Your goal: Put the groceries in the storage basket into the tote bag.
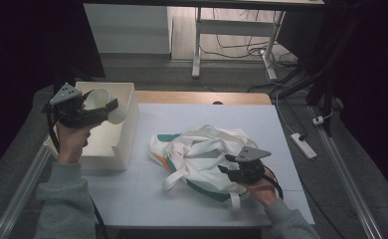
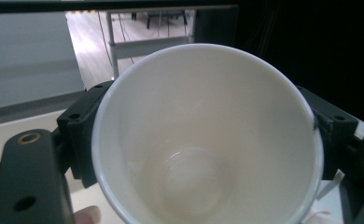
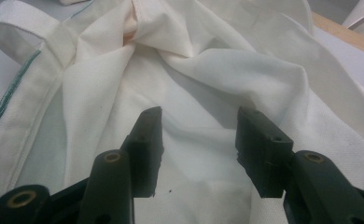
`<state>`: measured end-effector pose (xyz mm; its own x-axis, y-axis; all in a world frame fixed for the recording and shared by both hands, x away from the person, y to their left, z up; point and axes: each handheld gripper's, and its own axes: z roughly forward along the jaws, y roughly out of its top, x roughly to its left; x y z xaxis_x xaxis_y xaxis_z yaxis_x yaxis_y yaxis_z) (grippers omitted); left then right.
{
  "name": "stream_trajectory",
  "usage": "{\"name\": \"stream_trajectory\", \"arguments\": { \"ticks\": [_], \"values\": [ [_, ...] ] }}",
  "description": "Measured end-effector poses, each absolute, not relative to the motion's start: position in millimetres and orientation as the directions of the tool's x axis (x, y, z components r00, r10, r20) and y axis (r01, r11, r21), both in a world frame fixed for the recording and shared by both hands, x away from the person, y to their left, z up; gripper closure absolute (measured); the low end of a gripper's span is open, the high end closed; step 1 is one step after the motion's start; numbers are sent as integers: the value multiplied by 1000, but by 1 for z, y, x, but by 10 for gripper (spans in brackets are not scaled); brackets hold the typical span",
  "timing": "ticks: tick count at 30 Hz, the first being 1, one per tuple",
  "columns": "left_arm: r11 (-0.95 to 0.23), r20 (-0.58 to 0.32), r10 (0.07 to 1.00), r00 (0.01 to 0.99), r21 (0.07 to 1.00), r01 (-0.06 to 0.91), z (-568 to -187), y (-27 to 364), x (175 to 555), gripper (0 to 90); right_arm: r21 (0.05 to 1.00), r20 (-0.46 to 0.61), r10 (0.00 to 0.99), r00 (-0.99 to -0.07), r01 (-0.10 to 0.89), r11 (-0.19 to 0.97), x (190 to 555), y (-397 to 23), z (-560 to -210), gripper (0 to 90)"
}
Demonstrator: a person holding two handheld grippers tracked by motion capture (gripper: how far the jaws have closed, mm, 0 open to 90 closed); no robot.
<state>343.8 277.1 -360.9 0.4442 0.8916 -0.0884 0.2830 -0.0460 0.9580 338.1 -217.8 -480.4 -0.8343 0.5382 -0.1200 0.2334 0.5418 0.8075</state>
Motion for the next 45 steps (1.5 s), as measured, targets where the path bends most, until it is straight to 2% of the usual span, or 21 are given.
{"name": "stream_trajectory", "arguments": {
  "ticks": [10, 30, 45],
  "values": [
    [-38, -100, 863, 496, 965, 261, -354, 266, 338, 191, 805, -119, 537, -835, 235, 545, 338, -217, -481, 514],
    [-136, -68, 759, 648, 956, 260, -350, 215, 335, 190, 806, -118, 536, -836, 235, 544, 338, -217, -481, 513],
    [-221, -73, 685, 724, 927, 303, -368, 170, 344, 190, 809, -110, 530, -841, 234, 540, 338, -216, -482, 509]
  ]
}}
